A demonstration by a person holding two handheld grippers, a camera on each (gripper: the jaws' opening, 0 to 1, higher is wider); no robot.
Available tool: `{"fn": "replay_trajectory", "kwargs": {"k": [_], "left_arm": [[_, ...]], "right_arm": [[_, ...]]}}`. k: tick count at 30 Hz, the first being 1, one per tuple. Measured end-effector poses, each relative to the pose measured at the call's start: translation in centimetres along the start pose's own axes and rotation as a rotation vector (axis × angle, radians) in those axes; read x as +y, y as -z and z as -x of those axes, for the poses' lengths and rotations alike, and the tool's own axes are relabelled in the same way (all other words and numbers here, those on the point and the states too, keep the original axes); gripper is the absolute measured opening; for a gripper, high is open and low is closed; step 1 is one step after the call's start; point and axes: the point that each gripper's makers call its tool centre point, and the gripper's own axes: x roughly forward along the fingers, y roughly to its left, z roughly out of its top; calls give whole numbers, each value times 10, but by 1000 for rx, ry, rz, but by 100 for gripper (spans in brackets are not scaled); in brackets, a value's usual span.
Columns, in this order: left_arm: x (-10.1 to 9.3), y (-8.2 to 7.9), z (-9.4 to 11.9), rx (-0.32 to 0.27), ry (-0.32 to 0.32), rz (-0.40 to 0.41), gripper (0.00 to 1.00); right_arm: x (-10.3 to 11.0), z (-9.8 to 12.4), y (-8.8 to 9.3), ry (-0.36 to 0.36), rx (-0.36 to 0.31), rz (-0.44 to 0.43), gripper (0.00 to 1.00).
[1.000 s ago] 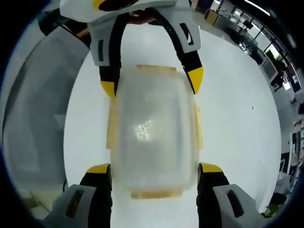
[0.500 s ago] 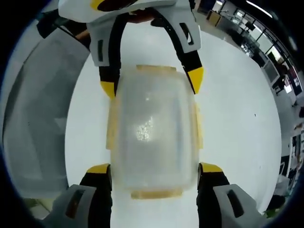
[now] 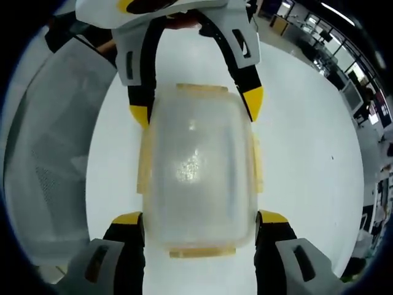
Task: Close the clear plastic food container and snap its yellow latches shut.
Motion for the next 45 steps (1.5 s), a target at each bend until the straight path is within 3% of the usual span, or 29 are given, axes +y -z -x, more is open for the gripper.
{"fn": "replay_trajectory", "kwargs": {"k": [20,45], "left_arm": [[-7,17,12,6,-12,21,76],[-4,20,9,14,-9,23,76]], "right_arm": [[6,-5,-19,0,29,23,73],[2,-8,-20,3,26,23,73]]}}
